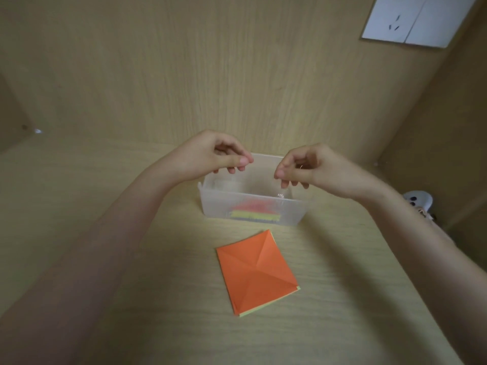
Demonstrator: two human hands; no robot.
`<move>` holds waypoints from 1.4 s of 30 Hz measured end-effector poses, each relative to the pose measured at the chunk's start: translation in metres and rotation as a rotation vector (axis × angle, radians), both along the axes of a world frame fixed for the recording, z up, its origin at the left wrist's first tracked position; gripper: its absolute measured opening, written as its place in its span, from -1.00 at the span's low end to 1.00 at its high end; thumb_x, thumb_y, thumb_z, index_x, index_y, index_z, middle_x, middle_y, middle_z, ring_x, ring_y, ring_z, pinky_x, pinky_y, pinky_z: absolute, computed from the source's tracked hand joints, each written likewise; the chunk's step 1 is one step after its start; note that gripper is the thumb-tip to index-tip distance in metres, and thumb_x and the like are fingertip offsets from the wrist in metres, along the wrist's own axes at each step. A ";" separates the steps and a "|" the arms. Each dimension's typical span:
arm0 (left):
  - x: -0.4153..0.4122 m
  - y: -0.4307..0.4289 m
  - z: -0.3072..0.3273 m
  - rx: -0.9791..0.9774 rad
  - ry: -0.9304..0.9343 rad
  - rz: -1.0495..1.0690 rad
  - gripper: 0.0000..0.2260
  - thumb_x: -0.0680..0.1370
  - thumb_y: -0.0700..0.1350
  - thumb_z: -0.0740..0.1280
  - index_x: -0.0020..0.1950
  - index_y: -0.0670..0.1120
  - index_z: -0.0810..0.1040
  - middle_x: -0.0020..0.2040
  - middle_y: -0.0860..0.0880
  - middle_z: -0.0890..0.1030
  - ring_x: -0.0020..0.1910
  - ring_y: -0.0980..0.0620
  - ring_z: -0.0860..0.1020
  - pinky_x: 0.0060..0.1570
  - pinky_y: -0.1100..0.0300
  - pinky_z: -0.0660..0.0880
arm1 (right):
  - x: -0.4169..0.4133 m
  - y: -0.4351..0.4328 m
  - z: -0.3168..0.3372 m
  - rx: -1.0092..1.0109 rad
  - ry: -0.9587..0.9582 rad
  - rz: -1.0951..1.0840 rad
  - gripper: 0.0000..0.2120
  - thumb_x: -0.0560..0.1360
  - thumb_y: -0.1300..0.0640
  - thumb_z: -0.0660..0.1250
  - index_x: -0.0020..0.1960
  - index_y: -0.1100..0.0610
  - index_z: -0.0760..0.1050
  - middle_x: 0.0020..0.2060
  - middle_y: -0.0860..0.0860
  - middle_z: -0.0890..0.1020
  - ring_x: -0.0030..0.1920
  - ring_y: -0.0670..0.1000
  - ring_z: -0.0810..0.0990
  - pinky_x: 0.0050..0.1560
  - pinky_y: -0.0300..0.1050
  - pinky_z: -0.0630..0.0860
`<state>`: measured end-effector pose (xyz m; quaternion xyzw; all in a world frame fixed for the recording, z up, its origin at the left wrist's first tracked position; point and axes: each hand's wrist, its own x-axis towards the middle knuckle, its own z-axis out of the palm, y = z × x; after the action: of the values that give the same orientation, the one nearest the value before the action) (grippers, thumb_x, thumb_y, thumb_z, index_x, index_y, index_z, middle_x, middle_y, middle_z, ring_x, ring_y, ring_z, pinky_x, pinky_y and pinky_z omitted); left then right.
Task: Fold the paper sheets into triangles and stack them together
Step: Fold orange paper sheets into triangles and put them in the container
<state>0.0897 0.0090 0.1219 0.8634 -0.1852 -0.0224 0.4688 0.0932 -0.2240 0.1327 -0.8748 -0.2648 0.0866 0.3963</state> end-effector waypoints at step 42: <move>-0.079 -0.020 -0.102 0.119 -0.069 0.083 -0.62 0.26 -0.12 0.57 -0.07 0.14 0.48 -0.09 0.21 0.50 -0.03 0.28 0.41 -0.09 0.56 0.27 | -0.078 0.021 -0.108 0.422 0.060 -0.306 -0.73 0.31 0.36 0.49 -0.17 0.03 0.55 -0.28 -0.03 0.62 -0.27 -0.14 0.54 -0.16 -0.32 0.45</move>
<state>0.0107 -0.0106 0.0203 0.8968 -0.1637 0.0157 0.4106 0.0148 -0.2034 0.0249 -0.7996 -0.1298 -0.0054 0.5862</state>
